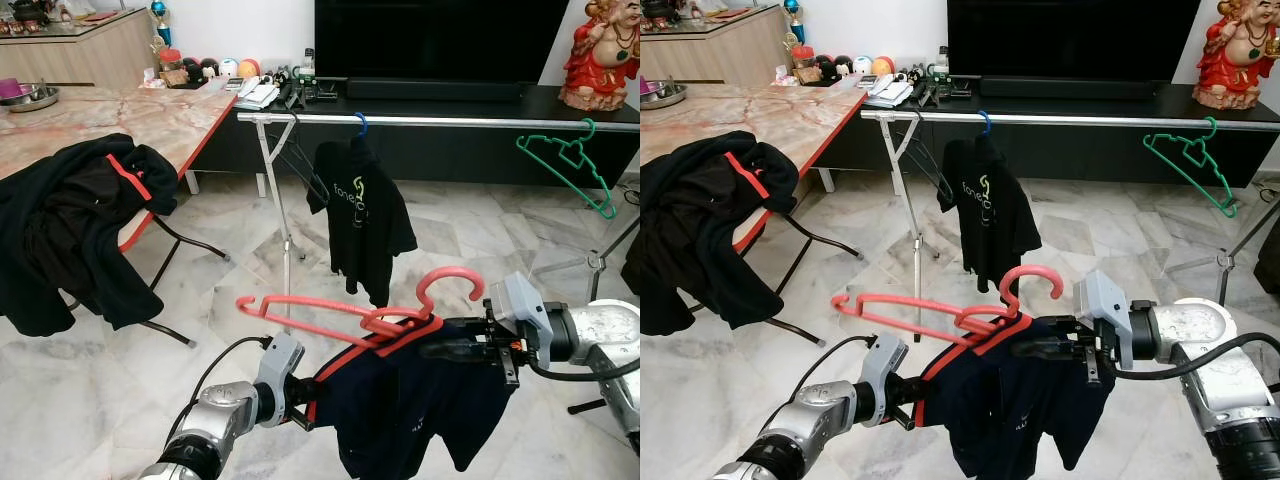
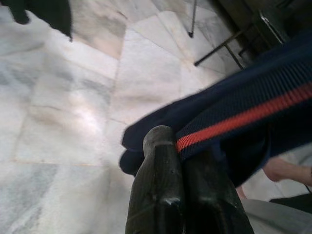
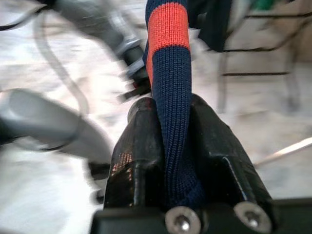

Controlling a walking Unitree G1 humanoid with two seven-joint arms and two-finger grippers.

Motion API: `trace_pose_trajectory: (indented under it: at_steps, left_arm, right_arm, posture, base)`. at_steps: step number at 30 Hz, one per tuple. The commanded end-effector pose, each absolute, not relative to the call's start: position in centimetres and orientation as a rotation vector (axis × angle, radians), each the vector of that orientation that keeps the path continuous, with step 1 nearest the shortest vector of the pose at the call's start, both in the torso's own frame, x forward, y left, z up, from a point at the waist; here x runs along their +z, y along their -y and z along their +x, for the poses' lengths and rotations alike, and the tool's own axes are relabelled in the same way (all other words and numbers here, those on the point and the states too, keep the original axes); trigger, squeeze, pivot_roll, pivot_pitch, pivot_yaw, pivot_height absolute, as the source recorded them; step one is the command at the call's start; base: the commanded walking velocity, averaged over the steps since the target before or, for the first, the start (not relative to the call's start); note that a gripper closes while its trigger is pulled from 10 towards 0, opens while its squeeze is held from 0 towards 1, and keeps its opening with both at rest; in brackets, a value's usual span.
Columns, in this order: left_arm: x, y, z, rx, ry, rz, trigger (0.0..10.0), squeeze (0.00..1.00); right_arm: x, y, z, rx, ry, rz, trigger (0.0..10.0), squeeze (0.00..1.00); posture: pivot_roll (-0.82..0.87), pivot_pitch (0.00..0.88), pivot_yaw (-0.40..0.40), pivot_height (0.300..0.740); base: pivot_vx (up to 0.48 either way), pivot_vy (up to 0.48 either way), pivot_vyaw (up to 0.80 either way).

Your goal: Hang hanger

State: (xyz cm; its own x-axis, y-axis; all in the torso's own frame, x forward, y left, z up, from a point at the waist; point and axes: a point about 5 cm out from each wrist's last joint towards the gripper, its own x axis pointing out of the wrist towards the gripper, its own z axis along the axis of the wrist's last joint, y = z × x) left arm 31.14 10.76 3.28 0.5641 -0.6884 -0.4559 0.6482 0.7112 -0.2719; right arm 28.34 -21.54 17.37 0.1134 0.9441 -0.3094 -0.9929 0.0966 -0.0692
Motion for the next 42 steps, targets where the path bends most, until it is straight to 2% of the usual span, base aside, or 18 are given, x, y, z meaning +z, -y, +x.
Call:
trace_pose_trajectory:
  at_steps: [1, 6, 9, 10, 14, 17, 21, 22, 25, 30, 34, 37, 39, 42]
  left_arm:
    - [2.4, -11.6, 30.7, -0.745, -0.630, -0.073, 0.0, 0.00]
    - [2.3, -11.8, 30.5, -0.744, -0.639, -0.070, 0.0, 0.00]
    - [2.2, -11.9, 30.5, -0.742, -0.642, -0.066, 0.0, 0.00]
    - [2.1, -12.2, 30.4, -0.738, -0.648, -0.058, 0.0, 0.00]
    - [2.0, -12.4, 30.3, -0.742, -0.653, -0.049, 0.0, 0.00]
    - [2.0, -12.3, 30.2, -0.755, -0.655, -0.045, 0.0, 0.00]
    - [2.0, -12.1, 30.2, -0.757, -0.657, -0.043, 0.0, 0.00]
    - [2.0, -12.2, 30.2, -0.760, -0.659, -0.039, 0.0, 0.00]
    - [2.0, -12.2, 30.2, -0.761, -0.660, -0.035, 0.0, 0.00]
    - [1.9, -12.4, 30.1, -0.762, -0.662, -0.029, 0.0, 0.00]
    - [1.8, -12.3, 30.0, -0.768, -0.666, -0.026, 0.0, 0.00]
    - [1.8, -12.3, 29.9, -0.774, -0.667, -0.024, 0.0, 0.00]
    - [1.6, -12.2, 29.7, -0.783, -0.672, -0.012, 0.0, 0.00]
    - [1.4, -12.1, 29.5, -0.796, -0.678, 0.000, 0.0, 0.00]
  right_arm:
    - [18.1, 22.4, 27.7, 1.488, -0.189, -0.262, 0.0, 0.00]
    - [17.5, 23.2, 26.9, 1.510, -0.211, -0.142, 0.0, 0.00]
    - [16.6, 23.5, 26.2, 1.530, -0.285, -0.170, 0.0, 0.00]
    - [15.2, 24.6, 25.3, 1.534, -0.442, -0.263, 0.0, 0.00]
    - [14.5, 25.3, 25.0, 1.524, -0.523, -0.329, 0.0, 0.00]
    - [13.4, 26.6, 24.9, 1.502, -0.652, -0.472, 0.0, 0.00]
    - [13.1, 27.0, 25.2, 1.463, -0.678, -0.532, 0.0, 0.00]
    - [12.5, 27.7, 25.3, 1.421, -0.743, -0.649, 0.0, 0.00]
    - [11.9, 28.3, 25.7, 1.366, -0.794, -0.762, 0.0, 0.00]
    - [11.6, 28.2, 26.6, 1.296, -0.764, -0.847, 0.0, 0.00]
    - [11.6, 28.2, 28.0, 1.167, -0.706, -0.925, 0.0, 0.00]
    - [11.9, 27.8, 28.3, 1.167, -0.658, -0.882, 0.0, 0.00]
    - [12.2, 27.0, 28.3, 1.185, -0.577, -0.771, 0.0, 0.00]
    - [12.1, 27.1, 28.1, 1.188, -0.572, -0.773, 0.0, 0.00]
  posture:
    - [-0.01, 0.054, 0.016, 0.740]
    - [0.00, 0.058, 0.020, 0.740]
    - [0.00, 0.059, 0.020, 0.740]
    - [-0.01, 0.060, 0.024, 0.740]
    - [-0.01, 0.061, 0.028, 0.740]
    - [-0.01, 0.062, 0.031, 0.740]
    - [-0.01, 0.063, 0.035, 0.740]
    - [0.00, 0.064, 0.037, 0.740]
    - [0.00, 0.066, 0.037, 0.740]
    - [0.00, 0.066, 0.037, 0.740]
    - [0.00, 0.067, 0.036, 0.740]
    - [0.00, 0.067, 0.033, 0.740]
    - [0.00, 0.067, 0.033, 0.740]
    - [-0.01, 0.068, 0.033, 0.740]
  base:
    - [0.000, 0.000, 0.00]
    - [0.000, 0.000, 0.00]
    - [0.000, 0.000, 0.00]
    - [0.000, 0.000, 0.00]
    - [0.000, 0.000, 0.00]
    - [0.000, 0.000, 0.00]
    - [0.000, 0.000, 0.00]
    - [0.000, 0.000, 0.00]
    - [0.000, 0.000, 0.00]
    - [0.000, 0.000, 0.00]
    - [0.000, 0.000, 0.00]
    - [0.000, 0.000, 0.00]
    - [0.000, 0.000, 0.00]
    - [0.000, 0.000, 0.00]
